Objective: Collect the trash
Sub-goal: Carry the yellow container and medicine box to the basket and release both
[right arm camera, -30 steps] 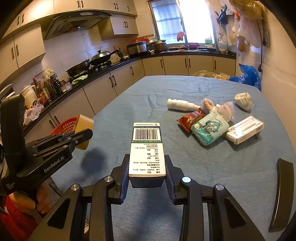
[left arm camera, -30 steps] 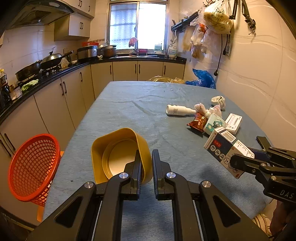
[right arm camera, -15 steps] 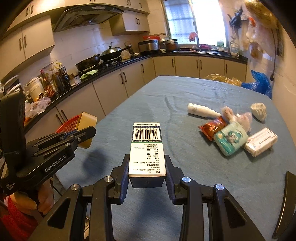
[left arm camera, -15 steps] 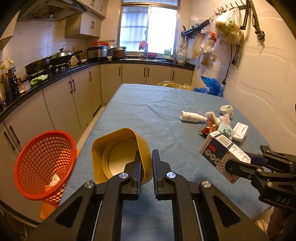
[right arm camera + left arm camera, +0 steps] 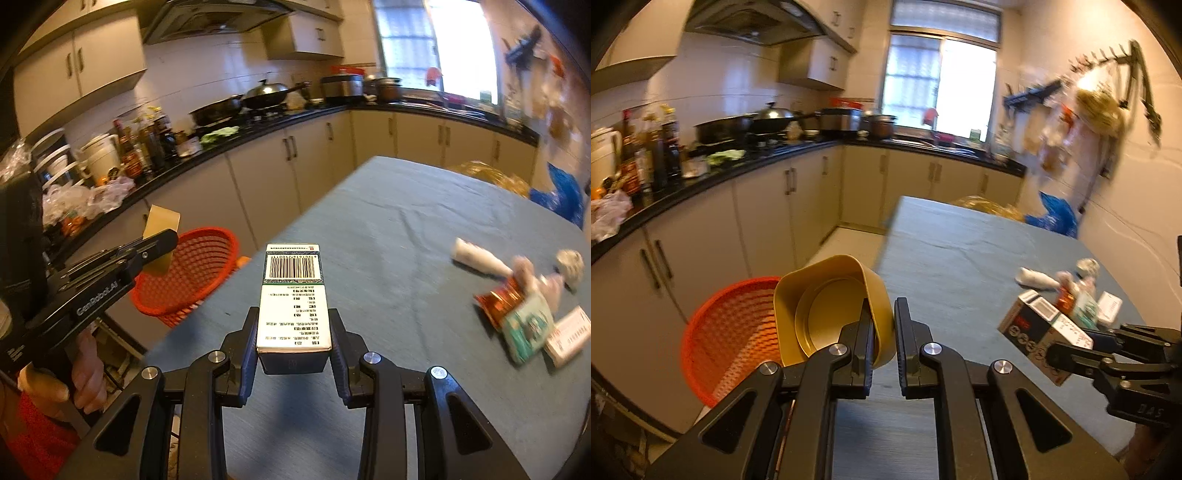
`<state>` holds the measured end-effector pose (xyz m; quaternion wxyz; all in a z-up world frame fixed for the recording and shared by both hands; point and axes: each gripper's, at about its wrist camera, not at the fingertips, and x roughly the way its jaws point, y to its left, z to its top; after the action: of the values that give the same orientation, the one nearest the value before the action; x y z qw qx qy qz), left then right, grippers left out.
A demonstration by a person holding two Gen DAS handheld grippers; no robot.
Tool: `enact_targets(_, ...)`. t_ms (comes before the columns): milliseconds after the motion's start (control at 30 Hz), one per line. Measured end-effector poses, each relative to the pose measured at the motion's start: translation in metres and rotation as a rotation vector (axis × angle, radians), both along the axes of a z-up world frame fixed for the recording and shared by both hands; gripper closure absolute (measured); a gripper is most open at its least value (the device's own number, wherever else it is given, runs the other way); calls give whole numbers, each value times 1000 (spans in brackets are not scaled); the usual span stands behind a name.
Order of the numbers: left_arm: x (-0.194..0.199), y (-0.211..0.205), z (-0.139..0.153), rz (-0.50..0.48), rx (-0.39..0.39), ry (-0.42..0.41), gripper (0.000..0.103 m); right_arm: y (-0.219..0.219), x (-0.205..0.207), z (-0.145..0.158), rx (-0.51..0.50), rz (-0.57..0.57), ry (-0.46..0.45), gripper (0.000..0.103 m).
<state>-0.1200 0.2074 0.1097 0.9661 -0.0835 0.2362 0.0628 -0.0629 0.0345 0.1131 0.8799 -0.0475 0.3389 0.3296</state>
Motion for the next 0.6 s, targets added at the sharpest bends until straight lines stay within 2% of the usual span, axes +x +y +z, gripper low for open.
enact_targets(300,-7,71,-15,137,-24,40,93,72,16,-2,8,122,66,66)
enact_targets(600,-1,103,-36,163,-71,83,93,128,42,-15,27,177,155,66)
